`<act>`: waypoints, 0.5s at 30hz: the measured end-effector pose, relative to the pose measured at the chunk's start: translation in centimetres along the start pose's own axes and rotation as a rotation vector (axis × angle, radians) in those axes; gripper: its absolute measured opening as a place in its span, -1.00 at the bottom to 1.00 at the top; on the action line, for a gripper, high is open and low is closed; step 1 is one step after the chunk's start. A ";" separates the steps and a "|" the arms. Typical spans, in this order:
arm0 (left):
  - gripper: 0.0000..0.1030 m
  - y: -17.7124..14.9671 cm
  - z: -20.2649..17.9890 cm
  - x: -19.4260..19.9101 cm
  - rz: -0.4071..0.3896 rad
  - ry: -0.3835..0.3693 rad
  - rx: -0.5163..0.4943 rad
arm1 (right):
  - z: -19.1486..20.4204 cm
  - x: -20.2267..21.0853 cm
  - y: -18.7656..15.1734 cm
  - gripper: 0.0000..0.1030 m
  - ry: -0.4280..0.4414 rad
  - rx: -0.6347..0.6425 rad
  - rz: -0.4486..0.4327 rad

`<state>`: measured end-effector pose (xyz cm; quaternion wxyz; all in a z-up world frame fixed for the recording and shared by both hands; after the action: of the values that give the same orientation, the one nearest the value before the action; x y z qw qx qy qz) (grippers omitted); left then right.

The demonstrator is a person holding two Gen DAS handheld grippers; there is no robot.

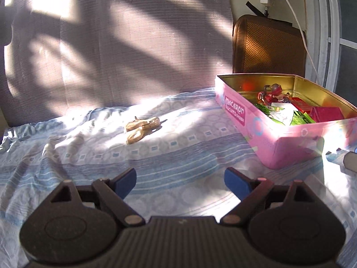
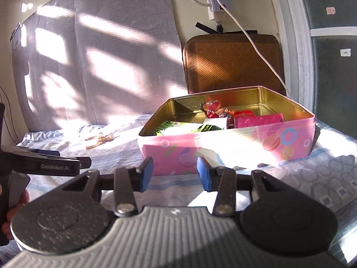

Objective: Organize rigid objects
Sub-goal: 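Move the right tool toward the beige plastic clip on the sheet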

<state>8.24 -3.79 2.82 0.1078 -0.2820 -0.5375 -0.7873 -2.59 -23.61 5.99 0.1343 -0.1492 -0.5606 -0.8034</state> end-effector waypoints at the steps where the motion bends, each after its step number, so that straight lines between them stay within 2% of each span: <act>1: 0.73 -0.2 0.4 -0.2 0.005 0.009 0.006 | 0.2 -0.1 -0.1 -0.10 0.002 0.005 0.003; 8: 0.76 -2.0 3.7 -2.2 0.047 0.105 0.009 | 2.6 -1.2 -0.8 -0.09 0.031 0.069 0.029; 11: 0.76 -2.8 5.3 -3.0 0.074 0.117 0.042 | 3.7 -1.9 -1.3 -0.05 0.044 0.096 0.046; 13: 0.76 -2.9 6.5 -2.9 0.066 0.107 0.091 | 4.5 -2.3 -1.7 -0.04 0.054 0.115 0.062; 15: 0.77 -2.8 7.0 -2.9 0.057 0.149 0.072 | 5.4 -2.8 -2.0 -0.04 0.065 0.137 0.078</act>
<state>11.59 3.30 0.78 0.1800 -0.2340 -0.5478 -0.7828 -0.31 -17.72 4.94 0.1933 -0.1353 -0.6033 -0.7618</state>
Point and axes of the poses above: each gripper's, at about its wrist camera, not at the fingertips, and x roughly against the way its jaws point, z to its left, y to its top, the point moved 2 cm from there along -x, roughly the way its jaws point, and after that the axes turned 14 degrees about -x, right-handed, at the moved point
